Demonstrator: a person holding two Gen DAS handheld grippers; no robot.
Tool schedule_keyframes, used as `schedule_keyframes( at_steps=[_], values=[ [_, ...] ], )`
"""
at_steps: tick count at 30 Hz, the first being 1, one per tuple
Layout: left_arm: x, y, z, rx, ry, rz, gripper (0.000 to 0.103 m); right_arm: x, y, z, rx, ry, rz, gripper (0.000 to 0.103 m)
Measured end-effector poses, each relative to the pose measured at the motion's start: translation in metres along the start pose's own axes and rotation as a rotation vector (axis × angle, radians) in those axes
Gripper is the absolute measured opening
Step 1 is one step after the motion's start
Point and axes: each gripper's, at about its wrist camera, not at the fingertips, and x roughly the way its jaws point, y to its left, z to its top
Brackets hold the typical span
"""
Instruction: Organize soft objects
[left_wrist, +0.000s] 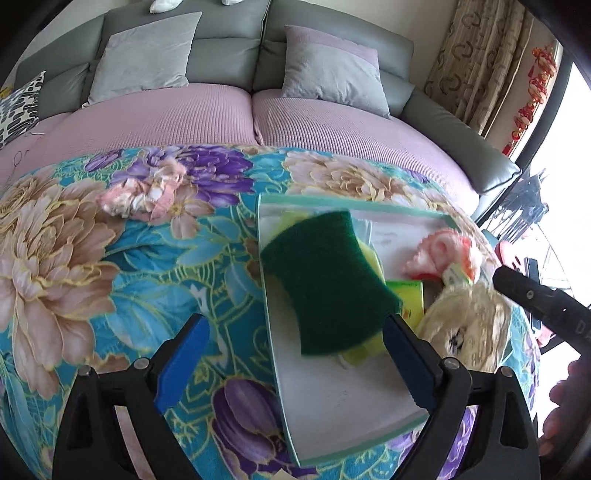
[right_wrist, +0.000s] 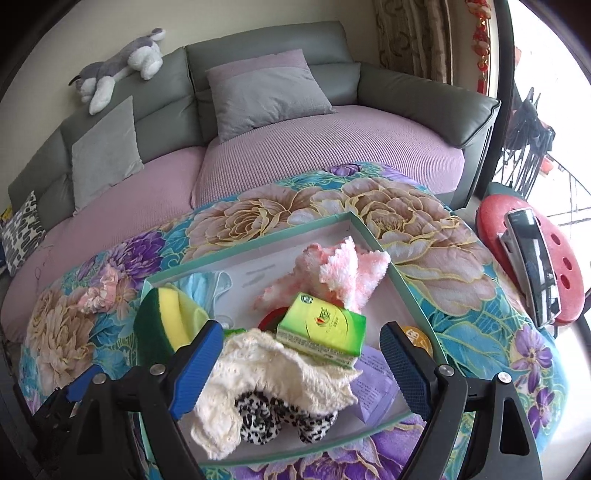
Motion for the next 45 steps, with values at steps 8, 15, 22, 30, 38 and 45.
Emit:
schedule_keyframes(
  at_steps=[8, 15, 22, 30, 38, 45],
  values=[
    [-0.013, -0.015, -0.020, 0.053, -0.010, 0.008, 0.095, -0.021, -0.005, -0.026, -0.044, 0.001, -0.017, 0.090],
    [-0.022, -0.020, -0.042, 0.088, 0.017, 0.033, 0.095, -0.035, -0.011, -0.038, -0.064, 0.011, -0.033, 0.090],
    [-0.029, -0.017, -0.064, 0.090, 0.040, 0.049, 0.095, -0.037, -0.006, -0.061, -0.133, 0.052, -0.057, 0.090],
    [-0.034, -0.009, -0.079, 0.071, 0.055, 0.107, 0.095, -0.033, 0.000, -0.087, -0.177, 0.095, -0.057, 0.090],
    [-0.039, 0.003, -0.087, 0.038, 0.076, 0.161, 0.095, -0.023, 0.008, -0.103, -0.208, 0.119, -0.050, 0.090],
    [-0.036, 0.006, -0.092, 0.033, 0.096, 0.197, 0.095, -0.021, 0.014, -0.109, -0.222, 0.123, -0.045, 0.090]
  ],
)
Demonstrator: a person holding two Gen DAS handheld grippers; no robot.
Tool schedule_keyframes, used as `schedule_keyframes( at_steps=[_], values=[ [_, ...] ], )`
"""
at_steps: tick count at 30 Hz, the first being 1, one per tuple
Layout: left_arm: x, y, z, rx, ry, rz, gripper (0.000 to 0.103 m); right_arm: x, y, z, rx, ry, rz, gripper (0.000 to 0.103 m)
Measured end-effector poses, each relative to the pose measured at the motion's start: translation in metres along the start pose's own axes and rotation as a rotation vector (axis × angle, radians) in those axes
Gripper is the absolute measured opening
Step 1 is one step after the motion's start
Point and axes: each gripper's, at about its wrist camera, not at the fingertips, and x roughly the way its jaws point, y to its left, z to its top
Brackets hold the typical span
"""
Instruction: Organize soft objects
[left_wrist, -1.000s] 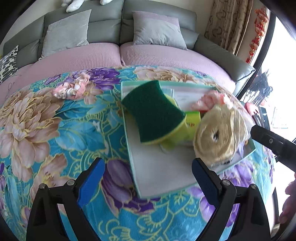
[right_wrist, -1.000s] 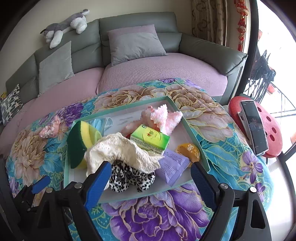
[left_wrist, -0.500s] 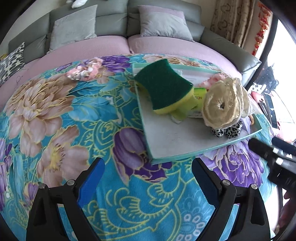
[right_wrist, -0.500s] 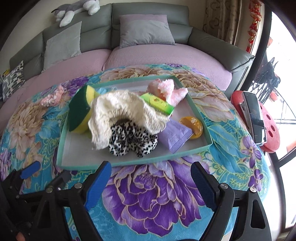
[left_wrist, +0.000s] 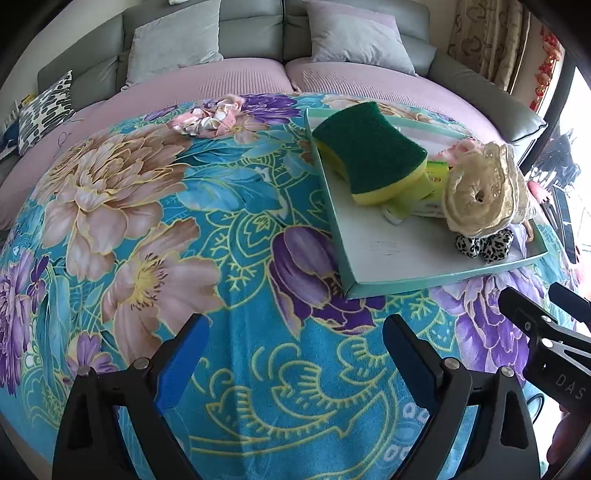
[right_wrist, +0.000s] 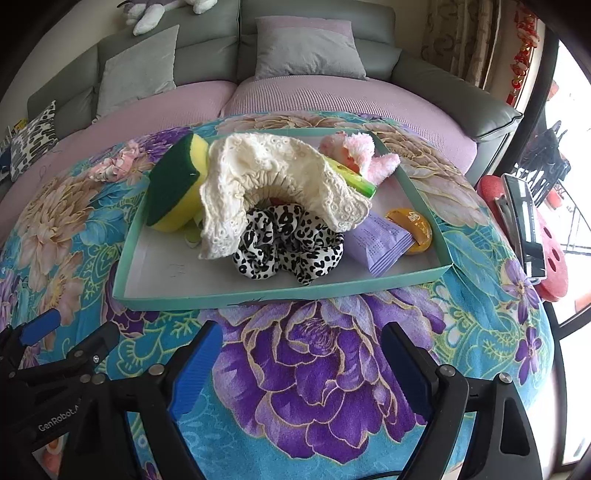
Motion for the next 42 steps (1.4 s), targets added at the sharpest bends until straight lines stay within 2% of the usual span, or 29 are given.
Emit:
schedule_keyframes(
  at_steps=[42],
  values=[
    [0.000, -0.008, -0.003, 0.066, -0.002, 0.004, 0.095, 0.013, 0.001, -0.004, -0.009, 0.045, -0.006, 0.090]
  ],
)
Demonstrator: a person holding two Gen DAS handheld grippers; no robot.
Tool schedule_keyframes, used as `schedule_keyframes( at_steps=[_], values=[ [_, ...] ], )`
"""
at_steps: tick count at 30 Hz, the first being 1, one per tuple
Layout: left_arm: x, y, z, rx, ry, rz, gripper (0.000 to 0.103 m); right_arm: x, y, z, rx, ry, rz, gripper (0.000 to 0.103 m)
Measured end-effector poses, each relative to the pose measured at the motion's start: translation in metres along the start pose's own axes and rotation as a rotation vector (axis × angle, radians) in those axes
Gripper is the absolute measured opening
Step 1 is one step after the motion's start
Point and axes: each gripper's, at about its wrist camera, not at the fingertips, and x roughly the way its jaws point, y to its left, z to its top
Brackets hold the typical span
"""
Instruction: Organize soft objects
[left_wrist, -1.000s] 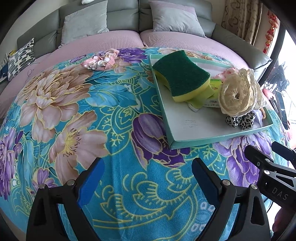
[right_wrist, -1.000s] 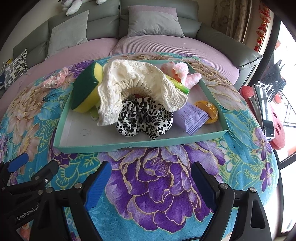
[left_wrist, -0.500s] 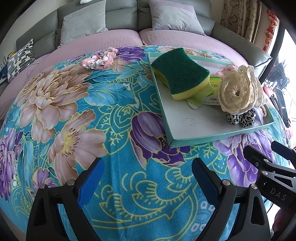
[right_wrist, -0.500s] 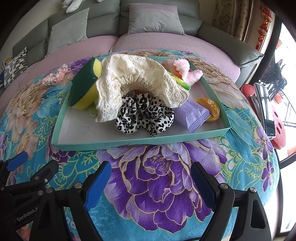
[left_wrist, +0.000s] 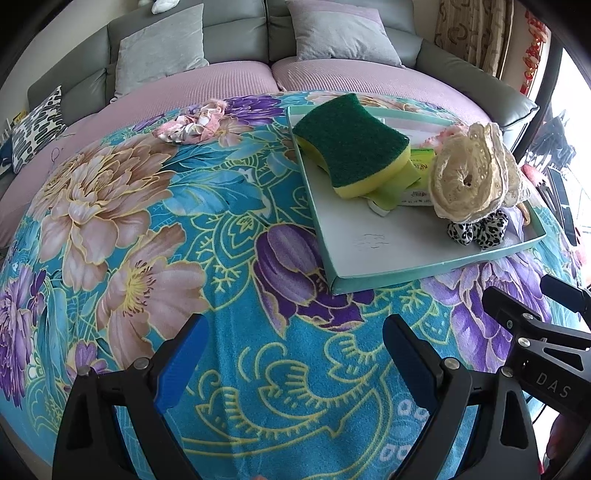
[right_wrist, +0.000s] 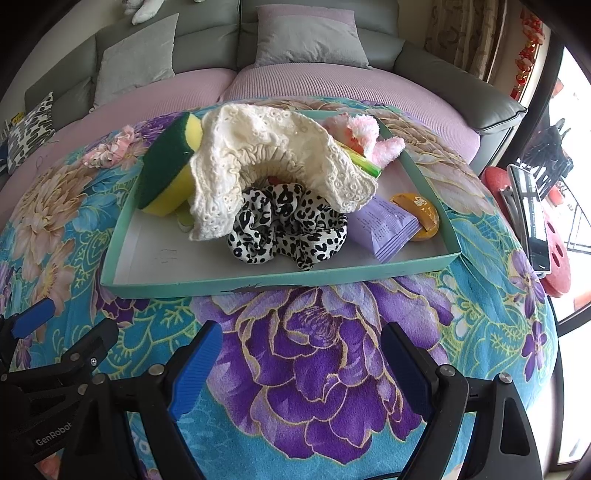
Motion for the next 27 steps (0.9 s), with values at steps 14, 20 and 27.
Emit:
schedule_keyframes(
  at_steps=[14, 20, 27],
  values=[
    [-0.0001, -0.0008, 0.0007, -0.001, -0.002, 0.009, 0.095, 0.0027, -0.0010, -0.0006, 0.000, 0.015, -0.005, 0.090],
    [0.0000, 0.0018, 0.0008, -0.018, -0.003, 0.007, 0.095, 0.0025, -0.0022, -0.0009, 0.001, 0.016, -0.007, 0.090],
    [-0.0024, 0.0042, 0.0010, -0.036, -0.015, 0.021, 0.095, 0.0025, -0.0021, -0.0009, 0.001, 0.016, -0.007, 0.090]
  ],
)
